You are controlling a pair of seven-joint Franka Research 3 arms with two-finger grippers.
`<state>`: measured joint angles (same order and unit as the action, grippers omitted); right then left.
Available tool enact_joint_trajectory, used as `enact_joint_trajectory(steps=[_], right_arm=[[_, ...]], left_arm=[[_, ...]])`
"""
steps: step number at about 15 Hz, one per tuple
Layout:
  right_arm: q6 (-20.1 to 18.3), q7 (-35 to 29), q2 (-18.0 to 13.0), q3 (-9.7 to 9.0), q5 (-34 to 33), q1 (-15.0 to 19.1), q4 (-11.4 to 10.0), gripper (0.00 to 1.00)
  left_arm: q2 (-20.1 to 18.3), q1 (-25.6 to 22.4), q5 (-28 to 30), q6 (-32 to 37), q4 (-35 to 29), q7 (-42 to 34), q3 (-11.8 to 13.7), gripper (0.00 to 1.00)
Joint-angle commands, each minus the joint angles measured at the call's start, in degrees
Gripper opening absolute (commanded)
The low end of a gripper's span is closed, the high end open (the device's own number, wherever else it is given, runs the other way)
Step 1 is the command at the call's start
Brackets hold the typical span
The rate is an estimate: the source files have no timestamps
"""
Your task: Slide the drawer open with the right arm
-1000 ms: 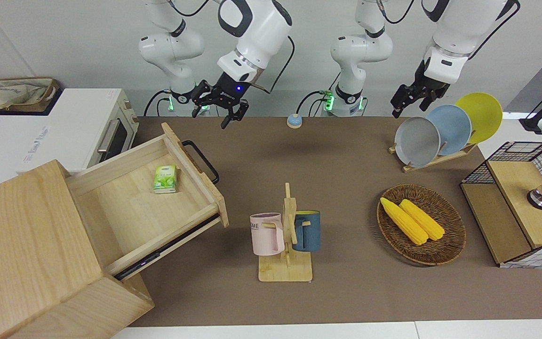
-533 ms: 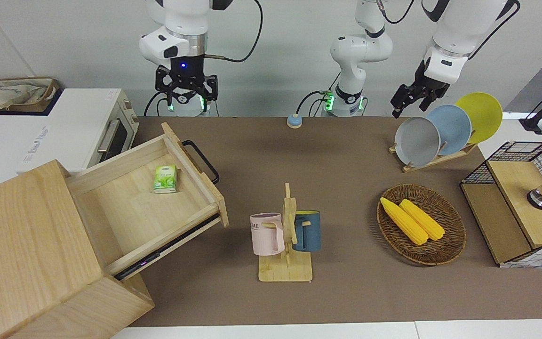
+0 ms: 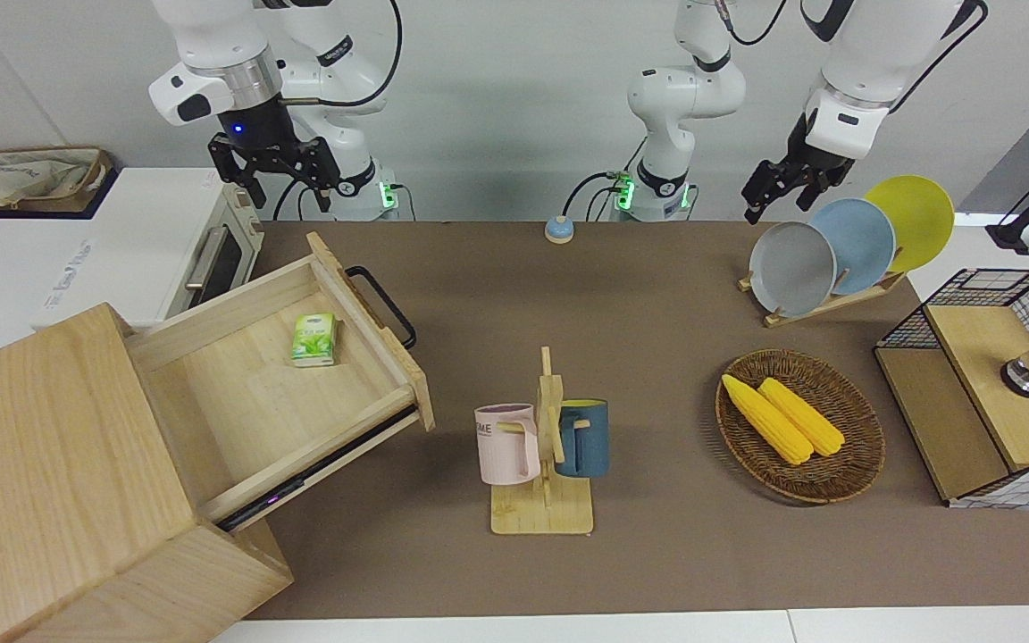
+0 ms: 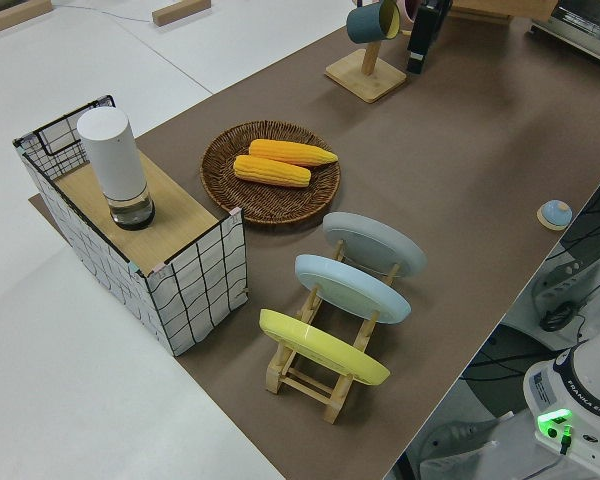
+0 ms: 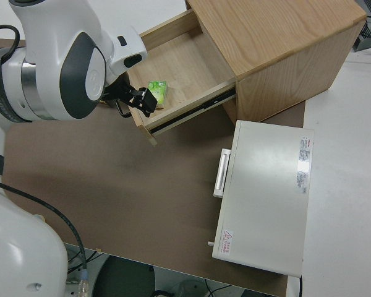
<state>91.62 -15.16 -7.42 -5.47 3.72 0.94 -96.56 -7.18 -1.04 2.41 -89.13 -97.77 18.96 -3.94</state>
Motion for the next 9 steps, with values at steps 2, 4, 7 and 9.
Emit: enact_joint_trajectory(steps=[2, 4, 7, 9], right_arm=[[-0.8, 1.1, 1.2, 0.29, 2.0, 3.3, 1.2, 0.987], [-0.4, 1.0, 1.2, 0.29, 1.0, 3.3, 1.2, 0.987], [-0.3, 1.0, 1.2, 0.20, -0.3, 3.2, 1.3, 0.987], [-0.3, 0.9, 1.2, 0.11, -0.3, 3.1, 1.5, 0.987]], left_arm=[[-0.5, 0.1, 0.1, 0.9, 0.2, -0.5, 0.2, 0.99], [-0.5, 0.1, 0.1, 0.9, 0.2, -0.5, 0.2, 0.99], [-0.5, 0.1, 0.1, 1.0, 0.2, -0.5, 0.2, 0.99], [-0.5, 0.1, 0.1, 0.9, 0.2, -0.5, 0.2, 0.99]])
